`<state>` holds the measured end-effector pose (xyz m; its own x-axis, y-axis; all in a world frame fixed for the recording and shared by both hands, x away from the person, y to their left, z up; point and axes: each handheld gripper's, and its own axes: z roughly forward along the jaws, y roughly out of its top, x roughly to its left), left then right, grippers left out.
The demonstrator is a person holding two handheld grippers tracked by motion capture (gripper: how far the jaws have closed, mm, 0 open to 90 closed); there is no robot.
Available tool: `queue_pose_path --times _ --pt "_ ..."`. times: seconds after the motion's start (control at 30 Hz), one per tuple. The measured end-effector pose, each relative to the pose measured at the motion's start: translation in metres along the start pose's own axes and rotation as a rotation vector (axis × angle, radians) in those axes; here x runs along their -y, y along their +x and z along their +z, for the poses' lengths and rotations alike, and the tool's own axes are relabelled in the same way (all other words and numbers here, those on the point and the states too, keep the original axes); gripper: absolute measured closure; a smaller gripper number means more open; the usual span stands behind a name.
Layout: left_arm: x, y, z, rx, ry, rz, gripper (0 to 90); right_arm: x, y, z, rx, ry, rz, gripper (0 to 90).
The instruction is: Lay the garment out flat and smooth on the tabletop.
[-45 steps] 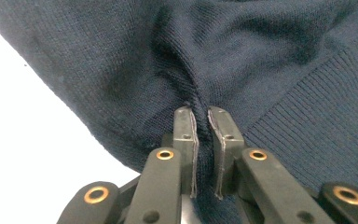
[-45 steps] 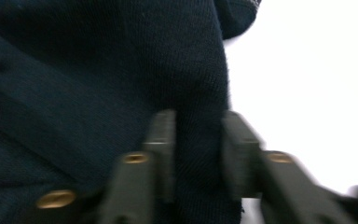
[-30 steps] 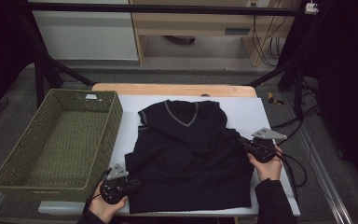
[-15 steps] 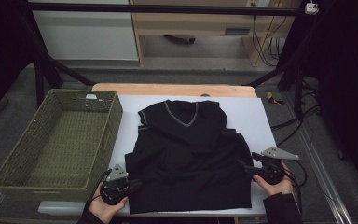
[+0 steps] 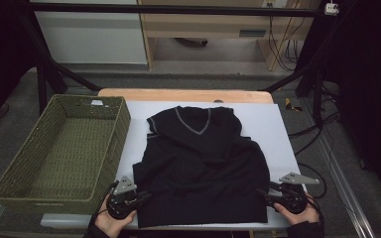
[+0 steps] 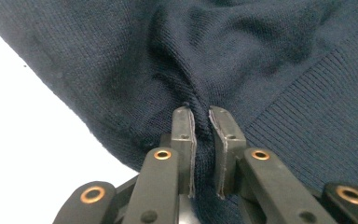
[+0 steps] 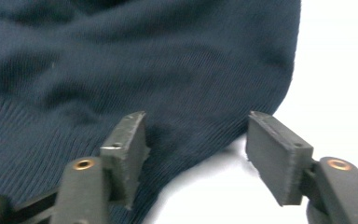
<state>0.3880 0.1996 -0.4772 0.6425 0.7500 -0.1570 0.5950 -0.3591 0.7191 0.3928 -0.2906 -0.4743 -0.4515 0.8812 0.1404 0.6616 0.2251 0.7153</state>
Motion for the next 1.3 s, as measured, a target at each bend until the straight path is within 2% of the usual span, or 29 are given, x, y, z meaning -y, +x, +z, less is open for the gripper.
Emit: queue_pose_path --times 0.2,0.27,0.3,0.33,0.37,0.43,0.6,0.63,0.67,0.7,0.73,0.77,0.83,0.87,0.93,0.97,1.03,1.07,1.13,1.2,1.3 --pt "-0.001 0.0 0.0 0.002 0.004 -0.011 81.5 0.0 0.004 0.006 -0.011 0.024 -0.006 57.6" --pt "-0.001 0.0 -0.001 0.005 0.005 -0.013 81.7 0.0 0.004 0.006 -0.017 0.032 -0.012 71.5" --pt "-0.001 0.0 -0.002 0.01 0.006 -0.013 81.8 -0.001 0.005 0.005 -0.037 0.047 -0.005 80.3" --pt "-0.002 0.0 -0.004 0.016 0.006 -0.017 82.0 0.0 0.006 0.005 -0.049 0.048 -0.009 83.6" --pt "-0.003 0.0 -0.007 0.025 0.002 -0.022 82.1 -0.001 0.007 0.004 -0.047 0.054 -0.015 84.8" --pt "-0.004 0.001 -0.017 0.071 -0.005 -0.047 82.4 -0.003 0.007 -0.004 -0.052 0.052 -0.017 85.6" --pt "-0.009 -0.01 -0.055 0.128 -0.028 -0.024 82.5 0.0 0.003 -0.044 -0.076 0.005 -0.003 85.6" --pt "-0.011 -0.012 -0.062 0.137 -0.039 -0.014 81.9 0.002 0.002 -0.051 -0.092 0.002 0.017 85.0" --pt "-0.013 -0.015 -0.068 0.126 -0.069 0.004 80.2 0.003 0.001 -0.057 -0.111 -0.002 0.022 82.8" --pt "-0.015 -0.016 -0.072 0.105 -0.098 0.014 76.1 0.004 0.0 -0.06 -0.127 0.002 0.028 76.8" --pt "-0.017 -0.016 -0.073 0.086 -0.109 0.01 67.5 0.005 0.0 -0.06 -0.123 0.005 0.026 68.1" --pt "-0.017 -0.015 -0.072 0.063 -0.113 0.002 59.8 0.005 0.001 -0.059 -0.107 0.005 0.028 61.7" --pt "-0.014 -0.011 -0.063 0.028 -0.076 -0.017 55.0 0.006 0.0 -0.052 -0.081 -0.004 0.024 52.2" --pt "-0.011 -0.009 -0.057 0.025 -0.058 -0.035 52.2 0.006 -0.001 -0.047 -0.066 -0.008 0.023 48.9" --pt "-0.003 -0.008 -0.044 0.016 -0.012 -0.05 50.2 0.006 -0.001 -0.038 -0.051 -0.001 0.017 44.1" --pt "0.001 -0.009 -0.038 0.0 0.006 -0.047 49.1 0.006 -0.001 -0.035 -0.042 0.002 0.006 40.1" --pt "0.007 -0.012 -0.028 -0.023 0.037 -0.027 46.5 0.005 -0.001 -0.029 -0.03 0.008 -0.005 37.6" --pt "0.009 -0.013 -0.024 -0.039 0.046 -0.011 45.5 0.004 -0.002 -0.027 -0.023 0.0 -0.012 35.9" --pt "0.01 -0.012 -0.019 -0.063 0.055 -0.007 44.7 0.004 -0.005 -0.022 0.0 -0.008 -0.007 33.6" --pt "0.012 -0.011 -0.016 -0.061 0.052 -0.016 44.8 0.005 -0.008 -0.016 0.032 0.001 -0.006 33.0" --pt "0.012 -0.014 -0.015 -0.085 0.056 0.001 53.8 0.008 -0.011 -0.008 0.05 0.022 -0.005 35.0"
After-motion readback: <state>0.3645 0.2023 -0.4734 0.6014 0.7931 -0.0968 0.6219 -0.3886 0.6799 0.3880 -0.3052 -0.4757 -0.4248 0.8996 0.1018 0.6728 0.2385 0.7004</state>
